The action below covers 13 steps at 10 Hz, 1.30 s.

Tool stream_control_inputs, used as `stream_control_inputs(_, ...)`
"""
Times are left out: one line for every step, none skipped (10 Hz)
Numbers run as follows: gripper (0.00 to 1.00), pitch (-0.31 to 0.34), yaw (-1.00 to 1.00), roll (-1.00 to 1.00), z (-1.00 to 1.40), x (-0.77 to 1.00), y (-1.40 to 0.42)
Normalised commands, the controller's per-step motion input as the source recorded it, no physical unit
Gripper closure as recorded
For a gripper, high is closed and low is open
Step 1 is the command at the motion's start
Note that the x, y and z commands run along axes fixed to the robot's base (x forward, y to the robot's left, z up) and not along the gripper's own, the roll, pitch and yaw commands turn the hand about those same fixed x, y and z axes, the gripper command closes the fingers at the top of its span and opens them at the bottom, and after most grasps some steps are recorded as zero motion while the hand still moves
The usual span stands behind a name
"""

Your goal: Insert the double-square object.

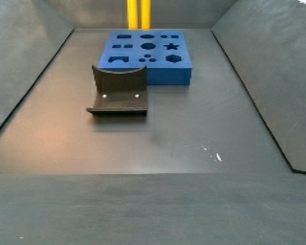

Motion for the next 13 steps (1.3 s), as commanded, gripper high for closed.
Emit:
stream_control_inputs(1.00, 0.044, -0.06, 0.00, -0.22, 1.00, 0.08)
stream_control_inputs(1.00, 0.066, -0.05, 0.04, -0.26, 1.00, 0.06)
stream_control_inputs(1.00, 0.060, -0.04, 0.05, -0.27, 1.00, 0.01)
stream_control_inputs(1.00, 0.000, -0.06, 0.05, -0.25, 1.00, 0.00)
stream_control_inputs(1.00, 0.000, -0.07, 0.05, -0.19, 1.00, 0.00)
stream_control_inputs(1.00, 0.000, -0.08, 0.05, -0.15, 1.00, 0.00)
stream_control_inputs(1.00, 0.000, -0.08, 0.07, -0.14, 1.00, -0.03)
stream_control_inputs(1.00, 0.049, 0.00, 0.07, -0.11, 0.70, -0.15)
stream_control_inputs(1.00, 0.039, 0.08, 0.01, -0.10, 0.63, -0.25)
stream_control_inputs(1.00, 0.014, 0.10, 0.01, -0.17, 0.54, -0.22)
stream_control_inputs(1.00, 0.043, 0.07, 0.08, -0.19, 0.33, -0.02)
stream_control_inputs(1.00, 0.066, 0.03, 0.09, -0.17, 0.21, 0.00)
stream_control_inputs(1.00, 0.060, 0.02, 0.09, -0.15, 0.14, 0.00)
